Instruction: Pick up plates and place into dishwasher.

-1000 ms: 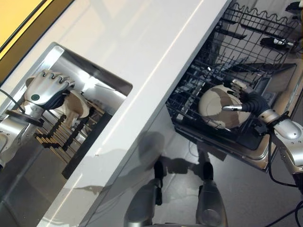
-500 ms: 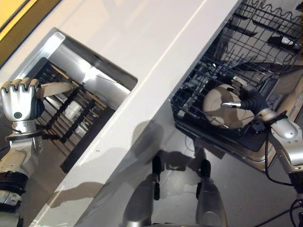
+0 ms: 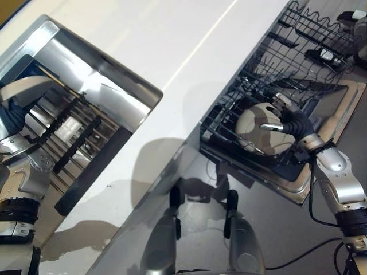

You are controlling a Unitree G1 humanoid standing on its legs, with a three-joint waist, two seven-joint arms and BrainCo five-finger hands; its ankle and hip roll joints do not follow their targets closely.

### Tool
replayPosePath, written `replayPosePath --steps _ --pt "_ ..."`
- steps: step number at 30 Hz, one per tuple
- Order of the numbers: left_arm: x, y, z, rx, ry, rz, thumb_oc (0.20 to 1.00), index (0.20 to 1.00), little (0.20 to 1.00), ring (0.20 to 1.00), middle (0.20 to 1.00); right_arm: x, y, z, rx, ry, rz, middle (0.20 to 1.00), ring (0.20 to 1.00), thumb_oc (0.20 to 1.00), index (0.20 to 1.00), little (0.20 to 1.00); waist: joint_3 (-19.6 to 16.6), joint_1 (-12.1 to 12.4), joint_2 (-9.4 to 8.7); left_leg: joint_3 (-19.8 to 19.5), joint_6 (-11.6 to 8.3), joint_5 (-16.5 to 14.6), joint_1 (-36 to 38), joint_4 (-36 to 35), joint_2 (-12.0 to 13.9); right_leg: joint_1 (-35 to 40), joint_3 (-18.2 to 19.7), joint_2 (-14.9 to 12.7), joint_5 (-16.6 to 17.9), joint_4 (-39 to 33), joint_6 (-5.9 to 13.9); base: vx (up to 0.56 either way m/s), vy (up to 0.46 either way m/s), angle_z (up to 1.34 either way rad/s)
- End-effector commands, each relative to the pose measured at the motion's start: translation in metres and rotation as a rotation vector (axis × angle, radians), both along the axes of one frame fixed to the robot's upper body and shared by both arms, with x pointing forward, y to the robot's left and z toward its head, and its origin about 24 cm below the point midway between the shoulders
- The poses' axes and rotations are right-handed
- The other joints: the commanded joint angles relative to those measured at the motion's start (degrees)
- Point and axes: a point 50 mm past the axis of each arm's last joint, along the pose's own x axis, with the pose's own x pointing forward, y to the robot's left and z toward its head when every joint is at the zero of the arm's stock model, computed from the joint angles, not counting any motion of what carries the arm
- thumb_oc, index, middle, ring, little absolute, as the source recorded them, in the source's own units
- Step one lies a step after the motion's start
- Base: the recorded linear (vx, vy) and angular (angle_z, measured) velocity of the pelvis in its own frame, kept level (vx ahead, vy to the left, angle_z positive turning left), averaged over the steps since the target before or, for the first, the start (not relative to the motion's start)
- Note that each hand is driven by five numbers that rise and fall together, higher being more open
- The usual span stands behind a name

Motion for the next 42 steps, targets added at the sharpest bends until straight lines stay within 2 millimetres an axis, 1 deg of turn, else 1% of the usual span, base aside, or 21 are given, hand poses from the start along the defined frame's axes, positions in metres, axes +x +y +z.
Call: replayPosePath --steps 1,7,12,15,17,18,19,21,23,25,31,33,36,42 --pt "-0.009 0.005 0.034 0.021 -0.207 -0.005 0.200 0.200 0.200 0.200 0.200 -0.017 0.004 0.021 0.040 -0.175 0.018 1.000 1.000 1.000 1.000 1.000 -4.07 0.35 -2.02 -3.35 3.30 -2.12 0.94 -1.05 -2.37 -0.12 -2.43 -0.51 -2.66 4.18 0.97 0.00 -0.100 -0.01" --pt "-0.017 0.000 0.042 0.013 -0.280 -0.101 0.200 0.200 0.200 0.200 0.200 -0.025 0.003 0.010 0.075 -0.164 0.026 1.000 1.000 1.000 1.000 1.000 -6.88 0.99 -2.52 -3.73 3.22 -2.49 3.88 -2.86 -1.77 3.29 -3.50 -0.27 -3.33 2.88 0.97 0.02 -0.087 0.01" --pt "-0.029 -0.008 0.038 -0.008 -0.348 -0.204 0.200 0.200 0.200 0.200 0.200 -0.033 0.002 0.000 0.097 -0.141 0.024 1.000 1.000 1.000 1.000 1.000 -9.91 1.82 -2.13 -4.38 3.22 -2.83 7.14 -4.59 -1.74 6.91 -4.65 -0.48 -3.69 1.72 1.10 0.04 -0.076 0.01" --pt "-0.036 -0.018 0.032 -0.074 -0.396 -0.336 0.200 0.200 0.200 0.200 0.200 -0.038 0.004 -0.010 0.120 -0.118 0.023 1.000 1.000 1.000 1.000 1.000 -12.66 2.34 -2.06 -5.14 3.18 -3.10 9.73 -5.78 -1.66 9.85 -5.10 -0.32 -4.15 0.93 1.10 0.08 -0.117 0.02" --pt "-0.038 -0.021 0.030 -0.098 -0.397 -0.400 0.200 0.200 0.200 0.200 0.200 -0.040 0.005 -0.013 0.128 -0.110 0.024 1.000 1.000 1.000 1.000 1.000 -13.57 2.38 -2.02 -5.46 3.13 -3.13 10.61 -6.17 -1.58 10.85 -5.21 -0.17 -4.30 0.65 1.07 0.05 -0.085 0.06" --pt "-0.039 -0.026 0.028 -0.132 -0.400 -0.479 0.200 0.200 0.200 0.200 0.200 -0.041 0.005 -0.015 0.142 -0.105 0.027 1.000 1.000 1.000 1.000 1.000 -14.54 2.53 -1.94 -5.68 3.02 -3.13 11.39 -6.55 -1.47 11.75 -5.25 -0.06 -4.60 0.31 0.99 0.07 -0.112 0.07" --pt "-0.040 -0.036 0.026 -0.157 -0.388 -0.582 0.200 0.200 0.200 0.200 0.200 -0.044 0.007 -0.019 0.151 -0.093 0.026 1.000 1.000 1.000 1.000 1.000 -15.97 2.74 -1.87 -5.99 2.87 -3.15 12.35 -7.10 -1.34 12.86 -5.30 0.10 -4.84 -0.09 1.01 0.10 -0.134 0.08" --pt "-0.042 -0.047 0.025 -0.178 -0.365 -0.696 0.200 0.200 0.200 0.200 0.200 -0.046 0.008 -0.022 0.152 -0.083 0.036 1.000 1.000 1.000 1.000 1.000 -17.70 2.93 -1.77 -6.28 2.68 -3.00 13.51 -7.93 -1.05 14.40 -5.48 0.45 -5.10 -0.88 0.96 0.07 -0.130 0.12" --pt "-0.041 -0.060 0.024 -0.203 -0.340 -0.820 0.200 0.200 0.200 0.200 0.200 -0.048 0.011 -0.020 0.162 -0.095 0.048 1.000 1.000 1.000 1.000 1.000 -19.06 3.20 -1.80 -6.60 2.43 -2.82 14.43 -8.64 -0.79 15.72 -5.72 0.77 -5.16 -1.63 0.95 0.01 -0.138 0.12" --pt "-0.038 -0.071 0.022 -0.263 -0.291 -0.990 0.200 0.200 0.200 0.200 0.200 -0.048 0.014 -0.015 0.170 -0.130 0.072 1.000 1.000 1.000 1.000 1.000 -20.11 3.48 -1.81 -6.82 2.20 -2.70 15.27 -9.18 -0.53 16.96 -5.96 1.10 -5.23 -2.35 0.88 -0.02 -0.145 0.04" --pt "-0.028 -0.112 0.020 -0.252 -0.109 -1.341 0.200 0.200 0.200 0.200 0.200 -0.049 0.032 0.021 0.168 -0.304 0.204 1.000 1.000 1.000 1.000 1.000 -22.41 4.57 -1.74 -6.79 1.40 -2.33 17.05 -9.94 0.24 20.58 -6.90 2.14 -5.65 -4.92 0.25 -0.04 -0.121 0.10" --pt "-0.022 -0.122 0.021 -0.260 -0.061 -1.402 0.200 0.200 0.200 0.200 0.200 -0.046 0.042 0.033 0.176 -0.344 0.249 1.000 1.000 1.000 1.000 1.000 -23.00 4.84 -1.66 -6.80 1.19 -2.20 17.47 -9.97 0.35 21.37 -7.17 2.40 -5.63 -5.35 0.07 -0.05 -0.092 0.03" --pt "-0.011 -0.135 0.016 -0.316 0.009 -1.498 0.200 0.200 0.200 0.200 0.200 -0.043 0.061 0.049 0.177 -0.395 0.340 1.000 1.000 1.000 1.000 1.000 -23.92 5.15 -1.53 -6.89 0.99 -1.97 18.22 -9.97 0.50 22.55 -7.50 2.75 -5.76 -5.73 -0.37 -0.03 -0.087 0.01" --pt "-0.001 -0.158 0.009 -0.370 0.084 -1.615 0.200 0.200 0.200 0.200 0.200 -0.041 0.098 0.062 0.188 -0.415 0.505 1.000 1.000 1.000 1.000 1.000 -25.17 6.20 -1.52 -7.51 0.54 -1.53 19.12 -9.96 0.66 24.53 -8.43 3.13 -5.86 -6.55 -1.06 -0.01 -0.062 0.07"
